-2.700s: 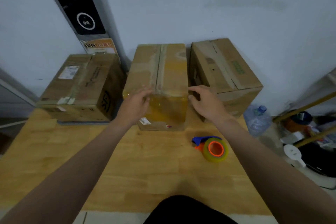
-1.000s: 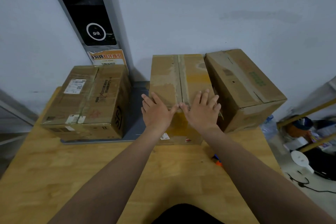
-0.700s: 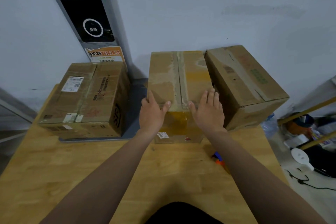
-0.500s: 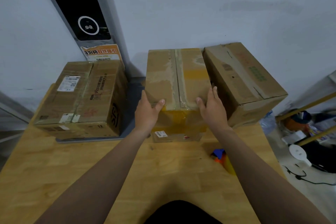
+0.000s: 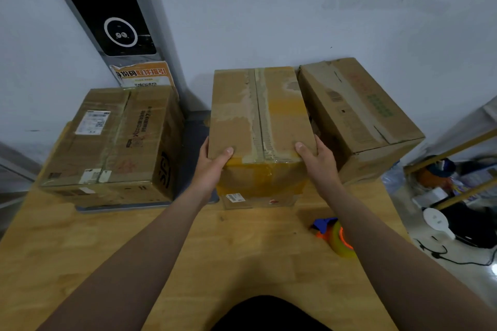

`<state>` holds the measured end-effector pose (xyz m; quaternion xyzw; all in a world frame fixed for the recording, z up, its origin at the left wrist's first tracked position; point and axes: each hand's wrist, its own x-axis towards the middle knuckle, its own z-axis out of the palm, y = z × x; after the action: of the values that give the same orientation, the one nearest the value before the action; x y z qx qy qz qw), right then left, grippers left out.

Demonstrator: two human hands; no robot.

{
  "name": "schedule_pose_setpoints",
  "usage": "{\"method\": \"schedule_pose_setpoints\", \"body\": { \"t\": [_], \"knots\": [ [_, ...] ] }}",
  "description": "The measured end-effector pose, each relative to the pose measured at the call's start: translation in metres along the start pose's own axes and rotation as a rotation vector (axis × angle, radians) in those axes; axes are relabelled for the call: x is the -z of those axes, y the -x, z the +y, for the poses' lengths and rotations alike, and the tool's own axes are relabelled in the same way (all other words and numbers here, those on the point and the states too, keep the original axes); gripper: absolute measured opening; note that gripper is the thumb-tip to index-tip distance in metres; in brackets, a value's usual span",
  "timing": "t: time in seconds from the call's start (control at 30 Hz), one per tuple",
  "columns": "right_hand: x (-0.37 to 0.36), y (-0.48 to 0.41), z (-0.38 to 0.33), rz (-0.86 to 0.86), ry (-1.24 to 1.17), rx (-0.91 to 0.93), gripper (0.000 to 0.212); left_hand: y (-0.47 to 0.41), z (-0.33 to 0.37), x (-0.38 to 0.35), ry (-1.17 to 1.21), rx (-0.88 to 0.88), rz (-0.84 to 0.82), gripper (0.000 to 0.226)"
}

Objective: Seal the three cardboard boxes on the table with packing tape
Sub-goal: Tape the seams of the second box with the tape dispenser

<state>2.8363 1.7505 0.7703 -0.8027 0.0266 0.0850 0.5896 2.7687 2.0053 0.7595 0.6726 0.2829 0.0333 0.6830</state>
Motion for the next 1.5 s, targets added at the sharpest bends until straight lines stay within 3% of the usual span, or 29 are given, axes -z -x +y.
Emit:
{"method": "schedule_pose_setpoints", "body": {
  "t": [0.17,0.3,0.37,0.43,0.5,0.6,0.7,0.8,0.93,1.13,1.27,1.5],
  "knots": [
    [-0.005,-0.001,0.005,0.013,-0.135,-0.126,0.059,0.001,0.001,0.0,0.007,0.01,-0.021,0.084],
    [-0.003,0.001,-0.004,0.008,-0.124,-0.236,0.103,0.003,0.004,0.004,-0.038,-0.001,-0.054,0.085],
    [0.001,0.003,-0.009,0.004,0.044,-0.229,0.107,0.004,0.005,0.005,-0.063,0.003,-0.066,0.087],
    [0.007,0.005,-0.014,0.009,0.3,-0.135,0.107,0.007,0.01,0.005,-0.125,0.012,-0.052,0.095],
    [0.012,0.008,-0.02,0.029,0.574,0.072,0.104,0.007,0.012,0.007,-0.303,-0.07,0.048,0.1],
    [0.01,0.008,-0.035,-0.036,0.773,0.376,0.095,0.011,0.025,0.003,-0.827,-0.441,0.143,0.075],
    [0.001,-0.001,-0.052,-0.192,0.924,0.491,0.094,0.019,0.048,-0.011,-1.115,-0.681,-0.054,0.072],
    [-0.008,-0.011,-0.051,-0.306,1.045,0.473,0.095,0.011,0.051,-0.023,-1.248,-0.684,-0.224,0.084],
    [-0.014,-0.017,-0.036,-0.293,1.205,0.515,0.1,-0.002,0.042,-0.022,-1.245,-0.655,-0.212,0.084],
    [-0.014,-0.018,-0.037,-0.324,1.213,0.564,0.102,-0.006,0.042,-0.019,-1.23,-0.648,-0.228,0.087],
    [-0.008,-0.017,-0.025,-0.316,1.321,0.726,0.101,-0.007,0.041,-0.021,-1.194,-0.655,-0.215,0.087],
    [-0.004,-0.02,-0.022,-0.32,1.291,0.742,0.101,-0.017,0.046,0.007,-0.989,-0.655,-0.404,0.086]
  ]
}}
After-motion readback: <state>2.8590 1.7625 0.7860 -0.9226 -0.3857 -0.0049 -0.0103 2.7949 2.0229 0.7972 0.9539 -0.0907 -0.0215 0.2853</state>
